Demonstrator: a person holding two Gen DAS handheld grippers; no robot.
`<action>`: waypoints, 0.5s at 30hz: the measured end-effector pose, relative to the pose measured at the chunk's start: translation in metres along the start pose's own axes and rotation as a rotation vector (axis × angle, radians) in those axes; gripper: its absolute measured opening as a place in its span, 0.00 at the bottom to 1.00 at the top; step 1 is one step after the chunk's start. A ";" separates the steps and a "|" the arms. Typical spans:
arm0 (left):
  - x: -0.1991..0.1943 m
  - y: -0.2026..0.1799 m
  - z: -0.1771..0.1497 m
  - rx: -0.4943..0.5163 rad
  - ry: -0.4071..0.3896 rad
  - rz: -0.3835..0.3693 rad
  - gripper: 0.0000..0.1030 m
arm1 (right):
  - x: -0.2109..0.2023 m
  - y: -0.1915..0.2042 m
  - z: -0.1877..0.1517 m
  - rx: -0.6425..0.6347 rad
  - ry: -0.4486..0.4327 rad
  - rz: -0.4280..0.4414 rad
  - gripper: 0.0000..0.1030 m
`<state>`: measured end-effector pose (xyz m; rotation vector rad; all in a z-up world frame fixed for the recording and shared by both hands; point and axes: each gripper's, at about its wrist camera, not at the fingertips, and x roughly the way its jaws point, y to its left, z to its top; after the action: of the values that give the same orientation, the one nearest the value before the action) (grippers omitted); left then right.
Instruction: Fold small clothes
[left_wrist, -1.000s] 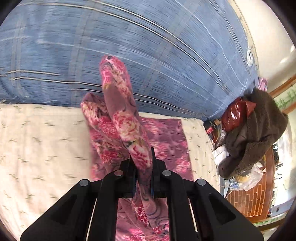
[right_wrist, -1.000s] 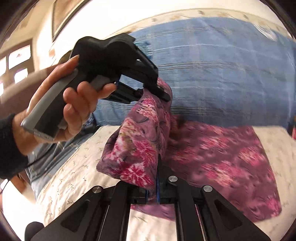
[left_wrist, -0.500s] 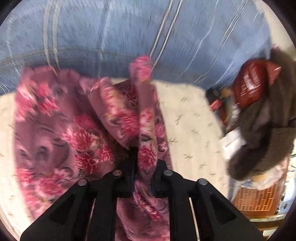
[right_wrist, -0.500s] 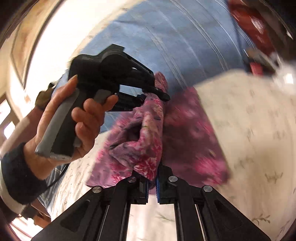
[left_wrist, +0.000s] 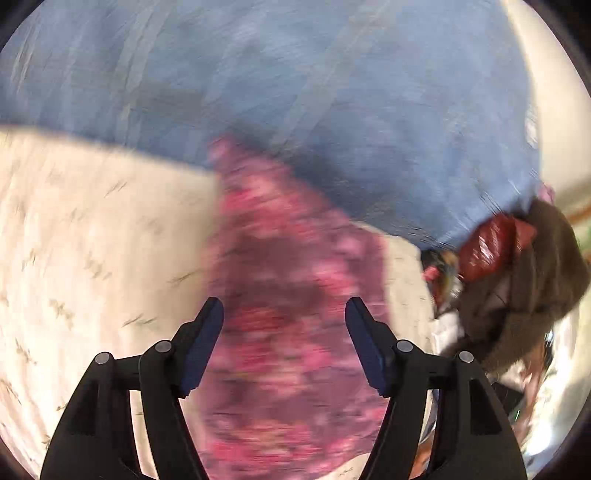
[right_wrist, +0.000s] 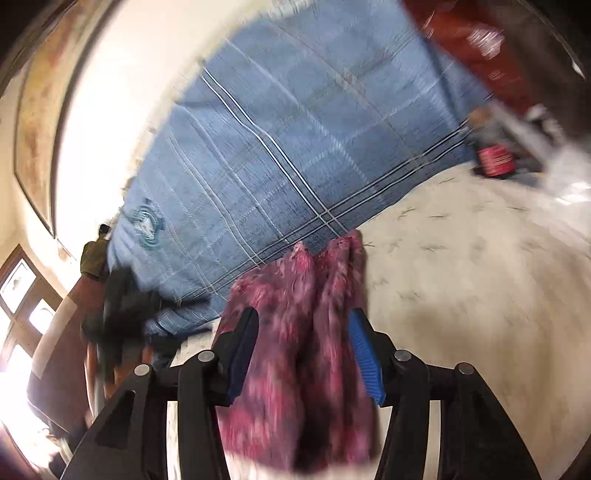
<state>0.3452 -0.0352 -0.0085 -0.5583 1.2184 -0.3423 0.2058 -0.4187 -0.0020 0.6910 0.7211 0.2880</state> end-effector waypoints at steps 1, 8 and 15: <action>0.003 0.011 0.000 -0.029 0.012 -0.014 0.66 | 0.018 0.002 0.010 0.011 0.031 0.005 0.52; 0.011 0.042 -0.004 -0.105 0.053 -0.126 0.65 | 0.156 0.024 0.026 -0.117 0.350 -0.179 0.19; 0.005 0.023 -0.002 -0.006 0.002 -0.108 0.66 | 0.133 0.031 0.061 -0.149 0.166 -0.131 0.04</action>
<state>0.3438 -0.0190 -0.0262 -0.6310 1.1940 -0.4304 0.3437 -0.3626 -0.0151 0.4799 0.8893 0.2782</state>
